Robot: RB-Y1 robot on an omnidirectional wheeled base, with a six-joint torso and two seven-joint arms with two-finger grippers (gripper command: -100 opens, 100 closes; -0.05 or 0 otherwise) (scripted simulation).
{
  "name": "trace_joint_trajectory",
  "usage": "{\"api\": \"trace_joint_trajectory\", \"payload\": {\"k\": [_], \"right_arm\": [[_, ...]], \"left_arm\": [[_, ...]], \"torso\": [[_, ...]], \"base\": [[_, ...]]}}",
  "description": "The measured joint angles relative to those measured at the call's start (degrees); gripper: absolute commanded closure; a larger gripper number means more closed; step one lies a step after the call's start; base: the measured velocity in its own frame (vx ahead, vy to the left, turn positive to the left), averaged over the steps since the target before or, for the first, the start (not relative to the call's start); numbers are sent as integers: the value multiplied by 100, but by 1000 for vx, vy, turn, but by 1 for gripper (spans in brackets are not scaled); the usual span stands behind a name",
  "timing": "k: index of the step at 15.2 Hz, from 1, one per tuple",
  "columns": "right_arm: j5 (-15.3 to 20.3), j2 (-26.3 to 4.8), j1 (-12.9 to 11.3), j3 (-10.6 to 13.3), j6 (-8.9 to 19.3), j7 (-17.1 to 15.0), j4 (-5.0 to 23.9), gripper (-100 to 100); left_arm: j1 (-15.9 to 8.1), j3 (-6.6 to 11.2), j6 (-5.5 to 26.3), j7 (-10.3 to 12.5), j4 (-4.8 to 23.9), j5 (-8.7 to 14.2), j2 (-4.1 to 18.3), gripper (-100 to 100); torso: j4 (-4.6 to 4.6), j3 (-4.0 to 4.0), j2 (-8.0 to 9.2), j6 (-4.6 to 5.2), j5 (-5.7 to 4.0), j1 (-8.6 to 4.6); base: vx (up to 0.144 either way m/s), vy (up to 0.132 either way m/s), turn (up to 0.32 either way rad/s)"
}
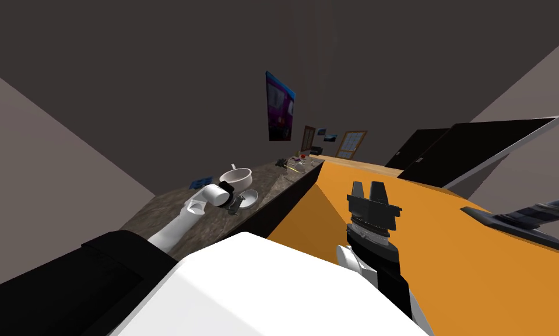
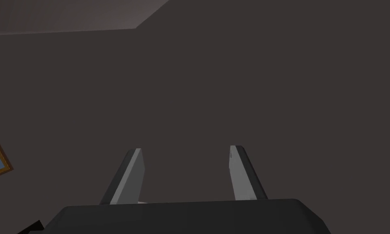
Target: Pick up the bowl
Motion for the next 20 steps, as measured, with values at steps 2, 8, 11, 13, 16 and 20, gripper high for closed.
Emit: {"api": "trace_joint_trajectory", "payload": {"k": [2,8,11,13,16,20], "right_arm": [[0,0,0,0,0,0,0,0],[0,0,-1,0,0,0,0,0],[0,0,-1,0,0,0,0,0],[0,0,-1,0,0,0,0,0],[0,0,0,0,0,0,0,0],[0,0,0,0,0,0,0,0]], "left_arm": [[9,37,181,11,-3,68,26,-100],[-43,-9,377,5,156,73,23,-100],[-50,-100,186,-84,365,-52,-38,-100],[-48,-110,159,-94,378,-64,-45,100],[-46,-110,163,-91,380,-62,-46,100],[-13,-6,330,-23,157,69,19,100]], "torso": [[1,2,3,0,0,2],[3,9,17,1,2,4],[6,15,26,0,2,5],[5,13,23,-1,1,6],[5,10,16,1,2,8],[8,9,10,0,-2,9]], "base": [[27,-11,-21],[6,-8,-36],[-22,-6,-29],[0,0,0],[0,0,0],[23,8,52]]}}
